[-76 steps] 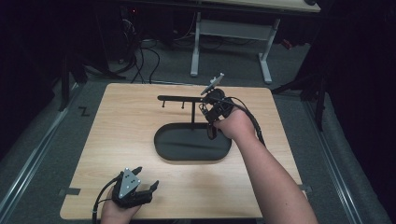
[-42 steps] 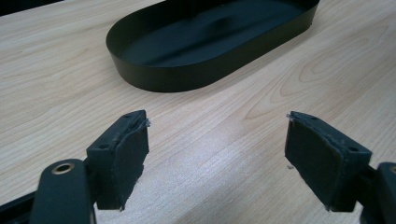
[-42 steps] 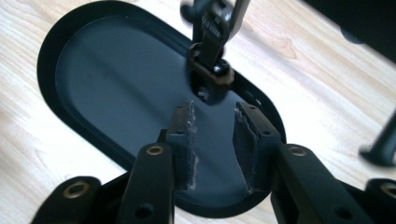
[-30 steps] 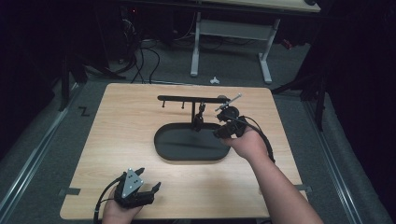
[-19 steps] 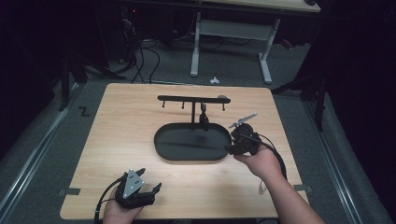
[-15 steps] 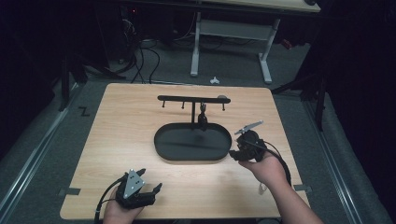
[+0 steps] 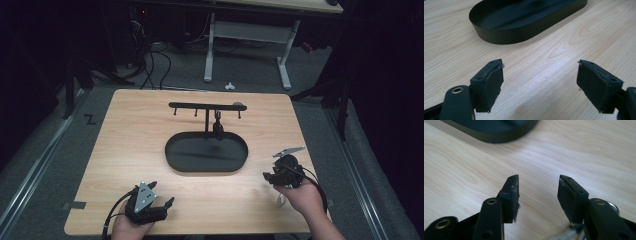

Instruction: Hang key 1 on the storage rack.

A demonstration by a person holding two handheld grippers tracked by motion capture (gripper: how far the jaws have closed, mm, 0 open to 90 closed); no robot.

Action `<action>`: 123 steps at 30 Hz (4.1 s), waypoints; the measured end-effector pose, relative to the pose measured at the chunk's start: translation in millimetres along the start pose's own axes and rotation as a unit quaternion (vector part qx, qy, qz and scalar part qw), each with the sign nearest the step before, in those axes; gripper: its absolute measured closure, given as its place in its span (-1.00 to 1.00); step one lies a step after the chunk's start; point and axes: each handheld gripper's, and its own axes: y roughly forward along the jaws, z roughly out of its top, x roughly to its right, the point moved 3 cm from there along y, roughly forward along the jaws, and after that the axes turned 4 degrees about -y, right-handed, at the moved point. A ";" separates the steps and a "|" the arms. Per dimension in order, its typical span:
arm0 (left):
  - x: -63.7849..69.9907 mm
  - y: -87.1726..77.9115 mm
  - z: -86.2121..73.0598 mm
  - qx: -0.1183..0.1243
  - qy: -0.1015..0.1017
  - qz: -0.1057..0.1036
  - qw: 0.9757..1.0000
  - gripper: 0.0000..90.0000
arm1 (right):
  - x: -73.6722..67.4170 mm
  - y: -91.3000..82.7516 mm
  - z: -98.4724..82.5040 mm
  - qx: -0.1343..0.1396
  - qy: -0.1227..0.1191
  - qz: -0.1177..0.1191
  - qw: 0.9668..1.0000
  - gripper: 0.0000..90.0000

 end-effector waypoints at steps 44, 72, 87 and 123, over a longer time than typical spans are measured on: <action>-0.1 2.0 -1.2 -0.005 0.003 -0.001 1.000 -0.51 | 45.9 28.8 -11.6 -0.035 0.072 -0.028 0.996 0.38; -1.5 0.4 -0.7 -0.003 0.001 -0.001 1.000 -0.51 | 39.9 36.7 -22.1 -0.045 0.041 -0.028 0.998 0.91; -1.6 0.5 -0.8 -0.002 0.001 -0.001 1.000 -0.51 | 43.1 36.9 -21.2 -0.049 0.045 -0.015 0.998 0.91; -3.0 -2.1 -0.4 0.001 -0.002 -0.002 1.000 -0.51 | 24.4 -55.0 39.8 -0.028 -0.017 -0.010 0.999 0.92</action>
